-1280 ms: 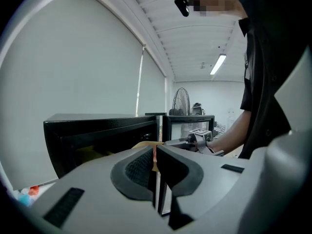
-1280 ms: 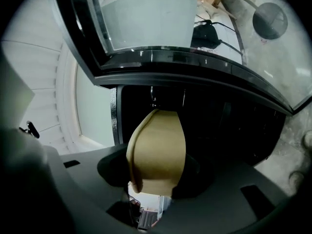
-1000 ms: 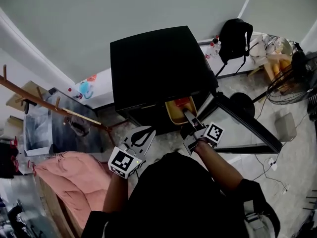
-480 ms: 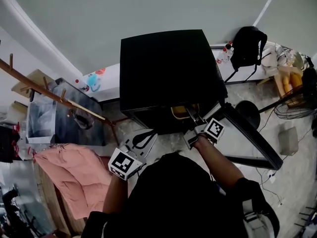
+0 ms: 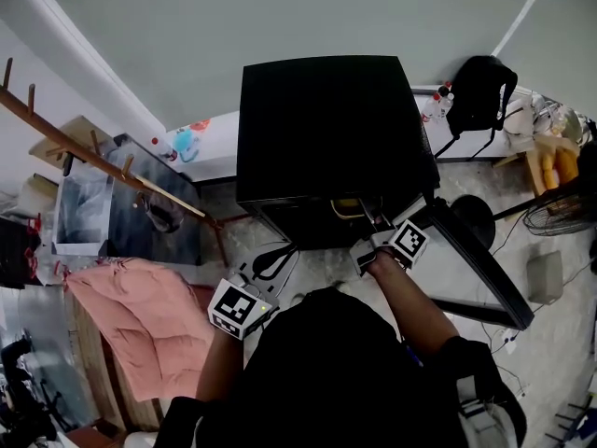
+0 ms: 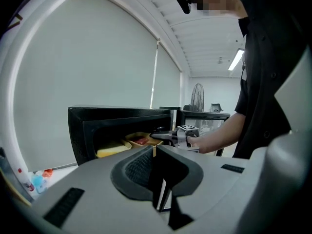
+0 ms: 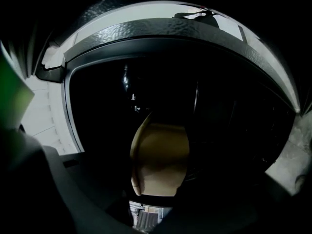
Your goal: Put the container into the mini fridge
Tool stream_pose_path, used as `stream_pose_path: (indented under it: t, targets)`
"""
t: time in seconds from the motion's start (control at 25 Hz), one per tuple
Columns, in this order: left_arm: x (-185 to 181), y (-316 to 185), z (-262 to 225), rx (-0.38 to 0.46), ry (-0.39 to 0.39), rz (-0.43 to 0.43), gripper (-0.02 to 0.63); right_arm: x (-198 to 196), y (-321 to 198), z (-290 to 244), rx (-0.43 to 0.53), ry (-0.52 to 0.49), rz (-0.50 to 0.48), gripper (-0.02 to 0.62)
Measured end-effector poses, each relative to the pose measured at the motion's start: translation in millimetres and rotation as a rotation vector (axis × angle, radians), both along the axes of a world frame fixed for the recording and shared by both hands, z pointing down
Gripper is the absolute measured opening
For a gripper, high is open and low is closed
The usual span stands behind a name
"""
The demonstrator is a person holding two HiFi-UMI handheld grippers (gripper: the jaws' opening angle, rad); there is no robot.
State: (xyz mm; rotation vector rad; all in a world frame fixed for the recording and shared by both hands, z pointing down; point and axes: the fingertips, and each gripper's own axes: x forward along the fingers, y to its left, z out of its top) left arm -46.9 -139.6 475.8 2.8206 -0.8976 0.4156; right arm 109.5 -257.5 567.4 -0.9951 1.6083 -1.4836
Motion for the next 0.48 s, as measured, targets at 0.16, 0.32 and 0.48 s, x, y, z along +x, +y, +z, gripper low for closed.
stream_pose_path:
  t: [0.16,0.32,0.48]
  targets:
    - [0.7,1.7,-0.8,0.001,0.001,0.007,0.035,-4.3,2.9,-3.3,0.006,0.014,-0.016,0.283]
    - [0.5,5.3,0.0,-0.006,0.002,0.022,0.035,-4.9,8.0,-0.3,-0.006,0.019,-0.018,0.298]
    - [0.4,9.1,1.0,-0.019,0.010,0.033,0.035,-1.5,13.1,12.0,-0.042,0.012,-0.006,0.302]
